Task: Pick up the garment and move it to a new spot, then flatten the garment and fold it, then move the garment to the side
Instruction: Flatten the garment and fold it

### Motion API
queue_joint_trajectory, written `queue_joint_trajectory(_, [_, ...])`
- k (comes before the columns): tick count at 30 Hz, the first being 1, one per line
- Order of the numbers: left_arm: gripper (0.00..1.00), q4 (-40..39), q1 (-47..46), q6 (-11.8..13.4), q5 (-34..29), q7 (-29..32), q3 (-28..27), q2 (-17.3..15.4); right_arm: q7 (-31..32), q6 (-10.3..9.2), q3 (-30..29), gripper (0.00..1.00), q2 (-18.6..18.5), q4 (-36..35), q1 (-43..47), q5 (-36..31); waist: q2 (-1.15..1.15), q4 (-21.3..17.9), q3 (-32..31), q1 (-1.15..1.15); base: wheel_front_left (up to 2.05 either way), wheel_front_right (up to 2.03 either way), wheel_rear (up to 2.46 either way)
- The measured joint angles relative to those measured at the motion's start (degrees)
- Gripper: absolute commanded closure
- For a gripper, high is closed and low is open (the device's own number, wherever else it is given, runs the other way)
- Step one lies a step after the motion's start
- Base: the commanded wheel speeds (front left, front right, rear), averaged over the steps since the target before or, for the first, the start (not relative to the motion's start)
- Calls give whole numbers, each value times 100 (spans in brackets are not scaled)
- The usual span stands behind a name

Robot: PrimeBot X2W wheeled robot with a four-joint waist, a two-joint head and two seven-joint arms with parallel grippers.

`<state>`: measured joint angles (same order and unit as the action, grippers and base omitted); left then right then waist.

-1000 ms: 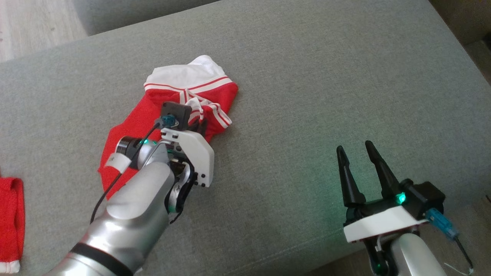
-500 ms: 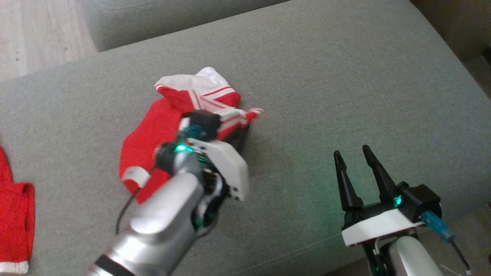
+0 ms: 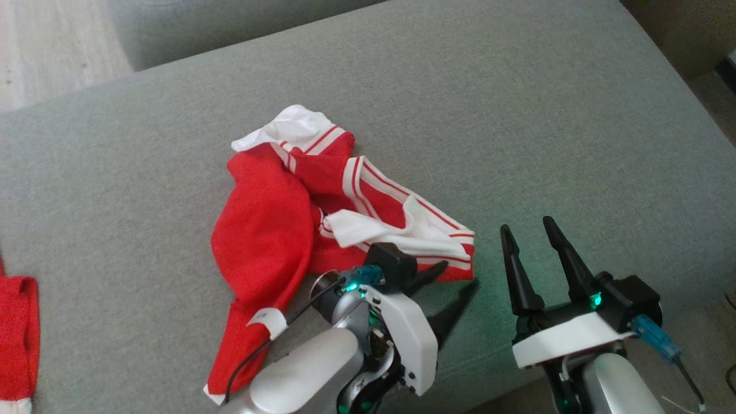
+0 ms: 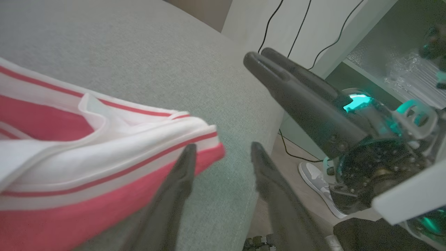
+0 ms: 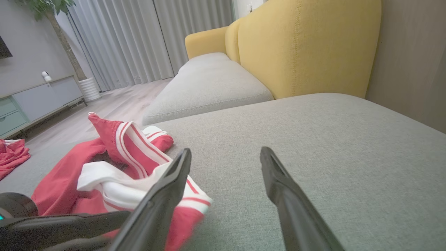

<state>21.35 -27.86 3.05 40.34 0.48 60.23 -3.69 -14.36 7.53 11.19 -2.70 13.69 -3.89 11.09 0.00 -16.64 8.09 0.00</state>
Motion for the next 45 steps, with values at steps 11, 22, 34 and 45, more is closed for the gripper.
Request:
queue_joint_trajectory(11, [0,-77,-188,312,382,-326,-82,10,0,0,-68,0,-1,-3,1,1,0,-35,20,0,0,0,0])
queue_joint_trajectory(22, [0,488,-582,527,-7,582,172,-506,0,0,-45,0,0,-4,-5,1,0,25,18,0,0,0,0])
queue_joint_trajectory(34, [62,1098,-889,425,-123,753,371,-489,0,0,-7,0,0,-3,-15,2,0,-119,89,0,0,0,0])
queue_joint_trajectory(45, [100,1100,-868,347,145,690,229,-455,0,0,-40,0,0,3,-12,1,0,-96,-47,0,0,0,0])
